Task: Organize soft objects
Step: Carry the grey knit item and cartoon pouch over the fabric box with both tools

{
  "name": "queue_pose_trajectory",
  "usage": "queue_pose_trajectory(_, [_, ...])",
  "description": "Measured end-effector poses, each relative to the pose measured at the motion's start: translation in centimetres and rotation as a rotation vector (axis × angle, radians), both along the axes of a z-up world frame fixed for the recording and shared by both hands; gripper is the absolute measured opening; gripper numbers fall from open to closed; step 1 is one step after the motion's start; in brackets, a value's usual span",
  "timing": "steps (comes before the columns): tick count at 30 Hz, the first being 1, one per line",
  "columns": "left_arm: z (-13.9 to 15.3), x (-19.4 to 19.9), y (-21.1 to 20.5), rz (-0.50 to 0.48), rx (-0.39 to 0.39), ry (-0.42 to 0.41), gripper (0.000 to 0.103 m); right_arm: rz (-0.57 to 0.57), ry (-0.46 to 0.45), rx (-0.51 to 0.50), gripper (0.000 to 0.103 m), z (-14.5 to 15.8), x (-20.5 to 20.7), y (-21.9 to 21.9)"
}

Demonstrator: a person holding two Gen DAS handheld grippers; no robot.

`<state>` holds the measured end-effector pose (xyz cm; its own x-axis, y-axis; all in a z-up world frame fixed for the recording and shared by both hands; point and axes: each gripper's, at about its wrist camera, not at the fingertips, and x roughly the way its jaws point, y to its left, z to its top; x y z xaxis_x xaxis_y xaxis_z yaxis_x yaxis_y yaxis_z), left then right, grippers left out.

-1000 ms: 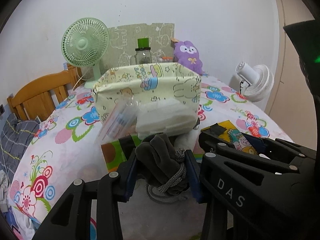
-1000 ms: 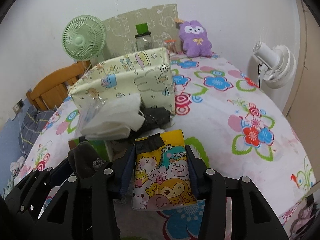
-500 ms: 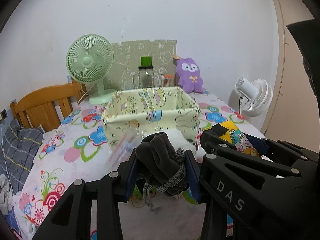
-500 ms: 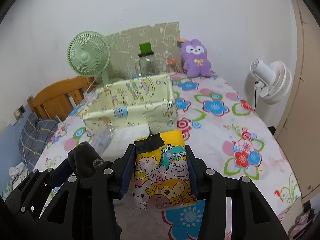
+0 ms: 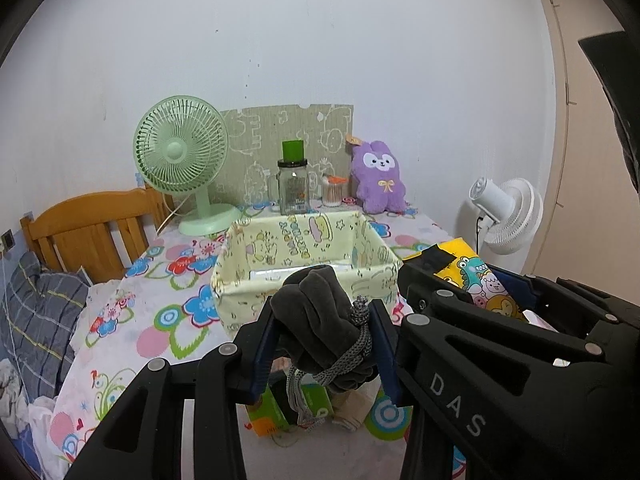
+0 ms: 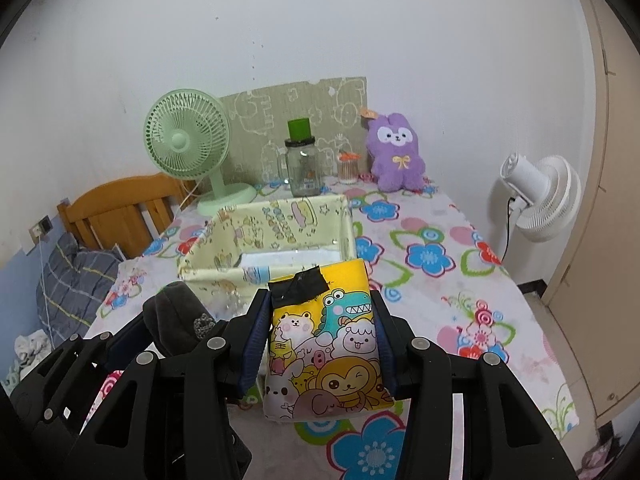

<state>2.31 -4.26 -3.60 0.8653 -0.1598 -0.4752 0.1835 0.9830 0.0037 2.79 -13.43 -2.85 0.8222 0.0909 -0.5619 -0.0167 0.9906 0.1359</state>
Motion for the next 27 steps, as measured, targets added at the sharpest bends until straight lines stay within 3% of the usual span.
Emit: queue_pose_trajectory(27, [3.2,3.8,0.3,-0.001,-0.023,-0.05,0.045,0.0,-0.07,0.007,0.05,3.1,4.3,0.3])
